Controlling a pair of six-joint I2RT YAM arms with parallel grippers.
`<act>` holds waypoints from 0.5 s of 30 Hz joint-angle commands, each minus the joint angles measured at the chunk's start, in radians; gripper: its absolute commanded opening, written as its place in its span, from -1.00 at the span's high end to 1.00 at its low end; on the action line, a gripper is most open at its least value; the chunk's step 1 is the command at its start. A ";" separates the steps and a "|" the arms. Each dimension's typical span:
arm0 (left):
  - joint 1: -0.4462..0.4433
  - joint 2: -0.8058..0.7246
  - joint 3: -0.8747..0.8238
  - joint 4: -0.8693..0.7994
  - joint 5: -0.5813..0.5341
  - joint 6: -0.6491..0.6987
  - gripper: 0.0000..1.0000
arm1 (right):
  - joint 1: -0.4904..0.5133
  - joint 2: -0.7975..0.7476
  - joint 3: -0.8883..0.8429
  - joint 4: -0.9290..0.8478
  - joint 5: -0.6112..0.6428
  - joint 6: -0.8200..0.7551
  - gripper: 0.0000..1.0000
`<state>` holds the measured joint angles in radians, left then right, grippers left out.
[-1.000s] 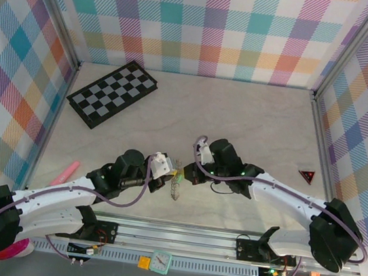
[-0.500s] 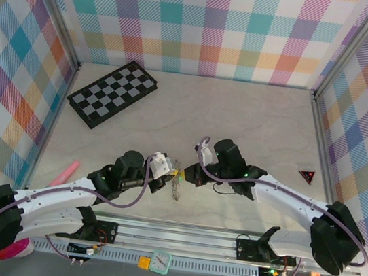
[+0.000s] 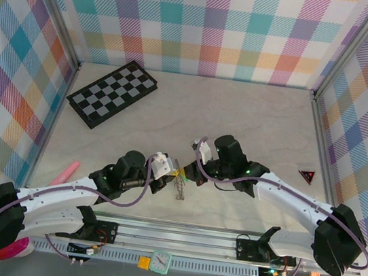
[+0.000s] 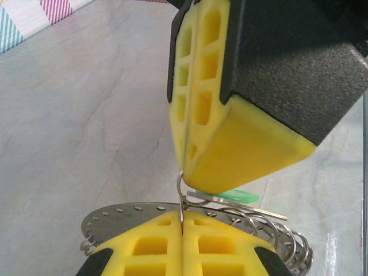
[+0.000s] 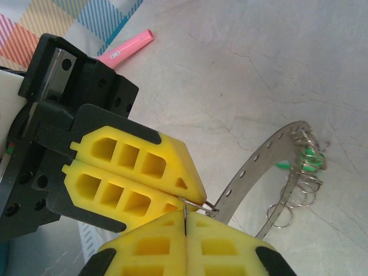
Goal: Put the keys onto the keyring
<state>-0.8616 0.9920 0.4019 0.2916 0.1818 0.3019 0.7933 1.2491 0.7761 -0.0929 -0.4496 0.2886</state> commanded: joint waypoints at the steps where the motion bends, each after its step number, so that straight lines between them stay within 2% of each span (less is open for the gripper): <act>1: -0.011 -0.002 0.008 0.023 0.020 -0.015 1.00 | 0.007 0.015 0.034 -0.019 0.011 -0.035 1.00; 10: -0.010 -0.023 0.004 0.048 0.016 -0.042 1.00 | 0.007 -0.065 0.008 -0.073 0.085 -0.131 1.00; 15: -0.011 -0.050 -0.008 0.083 0.013 -0.041 1.00 | 0.007 -0.063 0.028 -0.124 0.056 -0.190 1.00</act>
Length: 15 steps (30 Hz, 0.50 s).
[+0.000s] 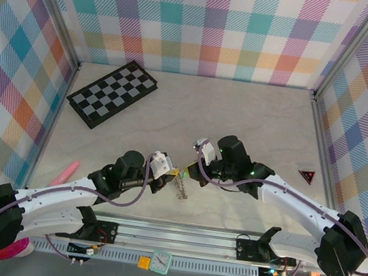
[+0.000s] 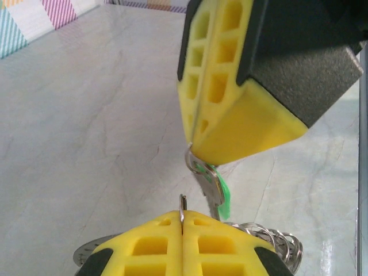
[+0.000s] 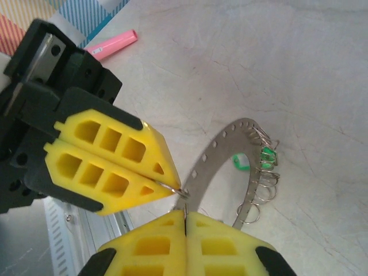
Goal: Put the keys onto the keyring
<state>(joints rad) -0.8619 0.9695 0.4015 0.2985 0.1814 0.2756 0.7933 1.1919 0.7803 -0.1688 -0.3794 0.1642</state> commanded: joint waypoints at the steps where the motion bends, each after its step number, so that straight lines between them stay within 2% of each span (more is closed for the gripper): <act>1: -0.011 -0.034 -0.010 0.081 0.012 -0.013 1.00 | 0.007 -0.005 0.026 -0.048 -0.030 -0.070 1.00; 15: -0.012 -0.026 -0.007 0.073 0.020 -0.005 1.00 | 0.008 0.026 0.047 0.010 -0.107 -0.057 1.00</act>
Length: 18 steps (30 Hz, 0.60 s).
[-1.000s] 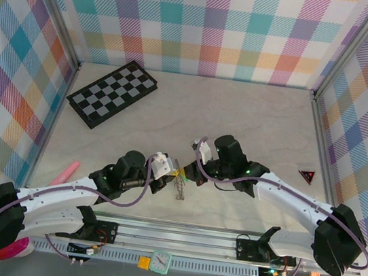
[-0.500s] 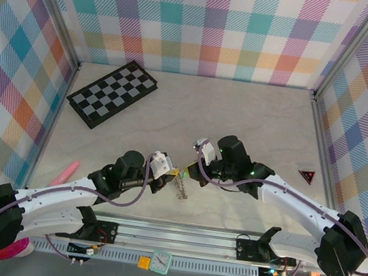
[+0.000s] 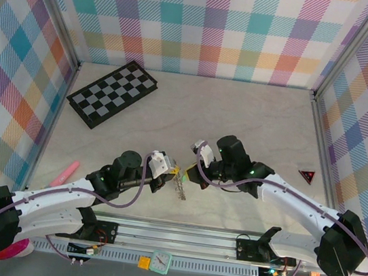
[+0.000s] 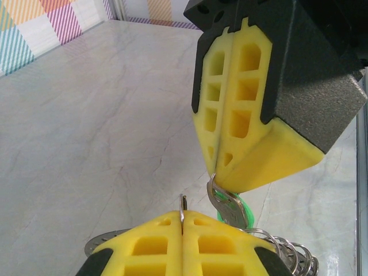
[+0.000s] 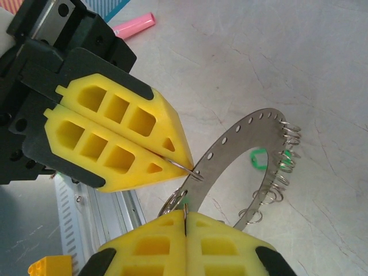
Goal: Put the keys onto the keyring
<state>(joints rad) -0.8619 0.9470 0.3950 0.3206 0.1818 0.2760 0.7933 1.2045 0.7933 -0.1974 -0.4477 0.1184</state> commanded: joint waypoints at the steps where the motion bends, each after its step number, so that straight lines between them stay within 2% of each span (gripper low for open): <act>1: -0.011 -0.001 0.001 0.051 0.019 -0.005 1.00 | 0.009 0.016 0.036 0.046 -0.042 -0.010 1.00; 10: -0.011 0.001 0.001 0.048 0.027 -0.004 1.00 | 0.009 0.045 0.049 0.080 -0.049 -0.004 1.00; 18: -0.011 0.001 0.001 0.050 0.031 -0.002 1.00 | 0.009 0.064 0.057 0.073 0.007 0.013 1.00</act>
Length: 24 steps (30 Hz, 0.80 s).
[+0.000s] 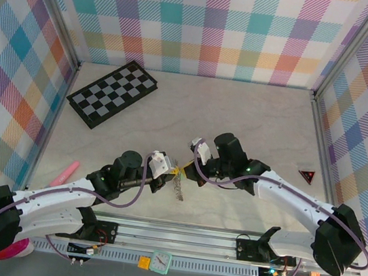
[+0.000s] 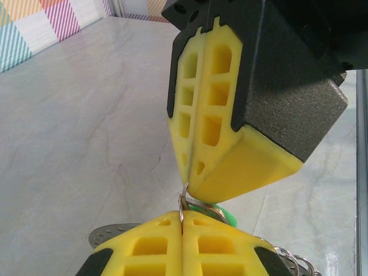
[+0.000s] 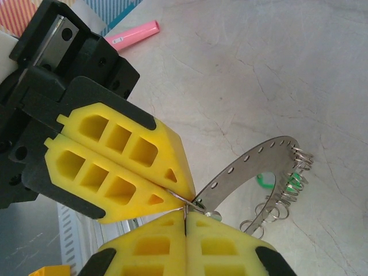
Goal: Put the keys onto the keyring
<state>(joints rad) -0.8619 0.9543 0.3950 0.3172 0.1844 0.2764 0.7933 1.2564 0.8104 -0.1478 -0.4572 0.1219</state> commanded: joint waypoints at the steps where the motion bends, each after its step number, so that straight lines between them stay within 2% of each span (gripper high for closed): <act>1: -0.011 -0.007 0.000 0.053 0.027 -0.002 1.00 | 0.008 0.014 0.040 0.023 0.024 0.013 1.00; 11: -0.012 -0.023 0.004 0.021 0.032 0.035 1.00 | 0.008 0.026 0.046 0.045 0.049 0.061 1.00; 19: -0.012 -0.054 -0.020 0.053 0.023 0.046 1.00 | -0.006 0.050 0.056 -0.017 0.140 0.151 1.00; 24: -0.012 -0.054 -0.030 0.066 0.010 0.058 1.00 | -0.033 0.078 0.033 0.013 0.042 0.247 1.00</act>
<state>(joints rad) -0.8616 0.9226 0.3710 0.3218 0.1524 0.3107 0.7937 1.3067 0.8379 -0.1543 -0.4267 0.2924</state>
